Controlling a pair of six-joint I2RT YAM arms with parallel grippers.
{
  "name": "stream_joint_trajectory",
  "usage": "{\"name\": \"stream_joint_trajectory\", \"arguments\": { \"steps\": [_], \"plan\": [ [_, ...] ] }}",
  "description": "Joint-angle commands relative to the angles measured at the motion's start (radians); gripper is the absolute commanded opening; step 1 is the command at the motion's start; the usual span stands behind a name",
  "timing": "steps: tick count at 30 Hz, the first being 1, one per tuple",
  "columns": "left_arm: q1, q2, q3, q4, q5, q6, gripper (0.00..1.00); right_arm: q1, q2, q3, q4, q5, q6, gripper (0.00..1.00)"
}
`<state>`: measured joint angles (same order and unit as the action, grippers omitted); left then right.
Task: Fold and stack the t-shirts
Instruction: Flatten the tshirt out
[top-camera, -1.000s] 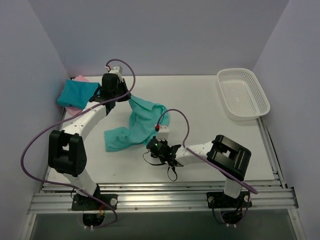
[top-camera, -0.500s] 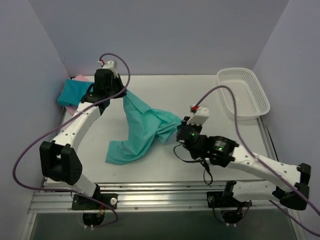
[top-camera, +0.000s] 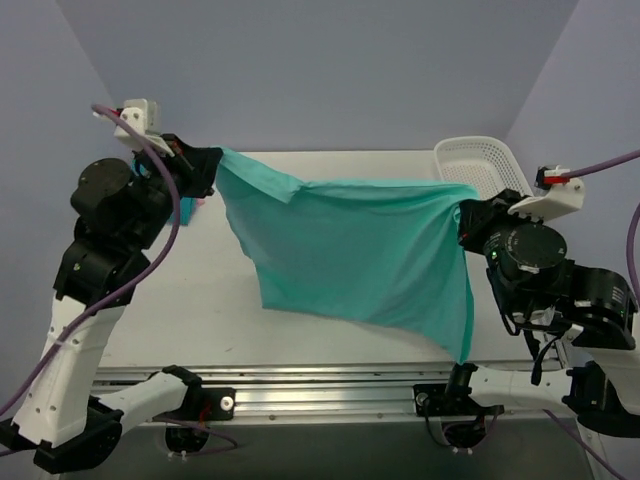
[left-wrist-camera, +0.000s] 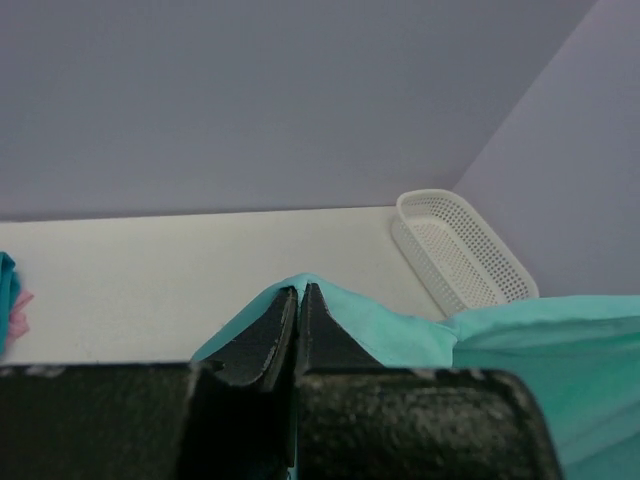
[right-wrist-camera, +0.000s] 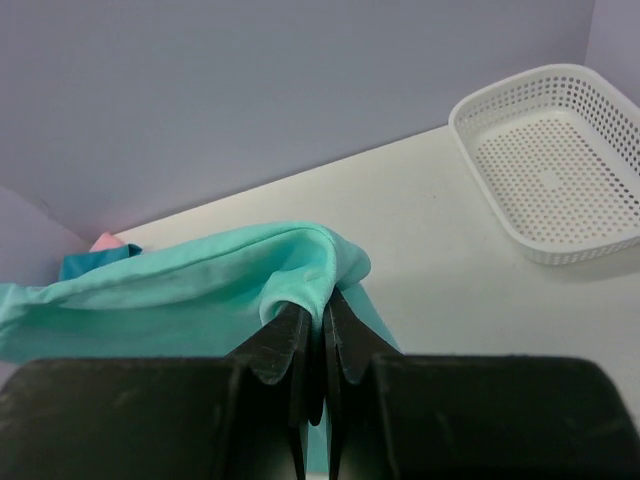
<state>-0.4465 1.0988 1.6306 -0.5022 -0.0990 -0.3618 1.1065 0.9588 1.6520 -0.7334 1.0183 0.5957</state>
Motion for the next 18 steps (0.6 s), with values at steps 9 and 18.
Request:
{"name": "stream_joint_trajectory", "arguments": {
  "steps": [9, 18],
  "plan": [
    [-0.049, -0.188, 0.178, -0.075, 0.205, -0.014, 0.02, -0.004, -0.022, 0.167, 0.153, -0.400, -0.320, 0.00],
    [-0.038, -0.430, 0.103, -0.016, 0.275, -0.081, 0.02, -0.109, -0.147, 0.237, 0.250, -0.817, -0.281, 0.00]
  ]
}}
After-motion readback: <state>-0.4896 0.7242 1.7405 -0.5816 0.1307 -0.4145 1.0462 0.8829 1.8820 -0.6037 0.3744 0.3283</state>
